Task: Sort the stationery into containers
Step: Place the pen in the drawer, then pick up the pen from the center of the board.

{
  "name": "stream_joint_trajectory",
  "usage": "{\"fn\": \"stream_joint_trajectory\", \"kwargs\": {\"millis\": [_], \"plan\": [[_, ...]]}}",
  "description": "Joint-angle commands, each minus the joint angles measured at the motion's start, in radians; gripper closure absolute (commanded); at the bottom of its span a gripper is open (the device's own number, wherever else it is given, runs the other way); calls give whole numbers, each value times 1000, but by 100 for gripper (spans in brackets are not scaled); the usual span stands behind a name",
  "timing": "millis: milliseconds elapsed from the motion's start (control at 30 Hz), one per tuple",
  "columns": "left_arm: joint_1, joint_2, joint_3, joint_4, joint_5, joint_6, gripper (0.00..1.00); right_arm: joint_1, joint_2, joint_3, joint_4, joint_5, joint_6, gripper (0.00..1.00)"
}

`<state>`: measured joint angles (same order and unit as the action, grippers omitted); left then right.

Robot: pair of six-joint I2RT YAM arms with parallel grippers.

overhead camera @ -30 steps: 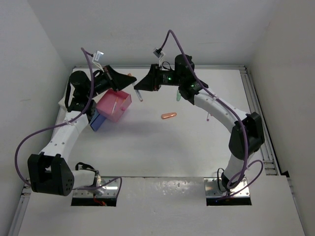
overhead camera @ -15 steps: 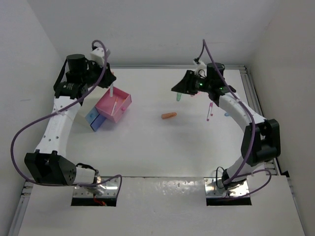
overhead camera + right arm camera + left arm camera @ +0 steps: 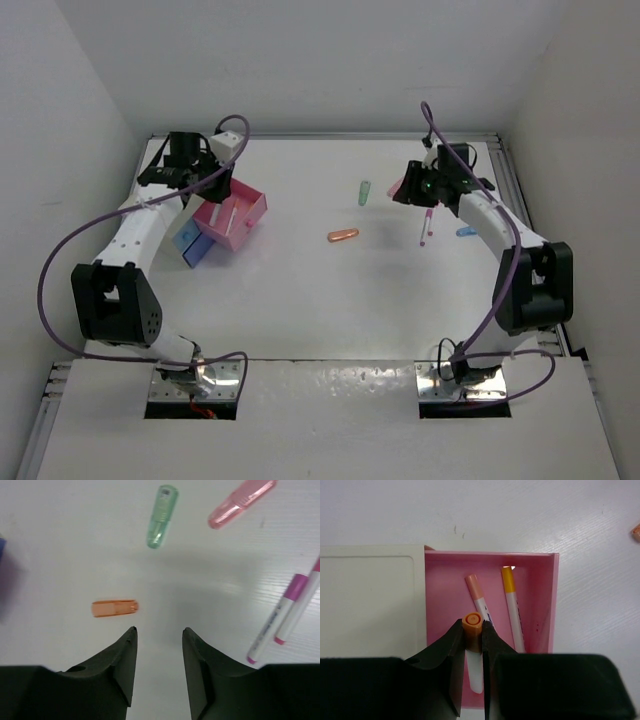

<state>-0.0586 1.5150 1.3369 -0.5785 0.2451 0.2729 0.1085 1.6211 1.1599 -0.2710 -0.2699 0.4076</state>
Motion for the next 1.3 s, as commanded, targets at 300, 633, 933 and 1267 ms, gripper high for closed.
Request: {"fn": "stream_joint_trajectory", "kwargs": {"millis": [300, 633, 933, 1267], "plan": [[-26, 33, 56, 43, -23, 11, 92, -44, 122, 18, -115, 262, -84, 64], [-47, 56, 136, -1, 6, -7, 35, -64, 131, -23, -157, 291, -69, 62], [-60, -2, 202, 14, 29, -52, 31, -53, 192, -3, -171, 376, -56, 67], [-66, -21, 205, 19, 23, -61, 30, -50, 260, -11, -151, 382, -41, 69]]}}
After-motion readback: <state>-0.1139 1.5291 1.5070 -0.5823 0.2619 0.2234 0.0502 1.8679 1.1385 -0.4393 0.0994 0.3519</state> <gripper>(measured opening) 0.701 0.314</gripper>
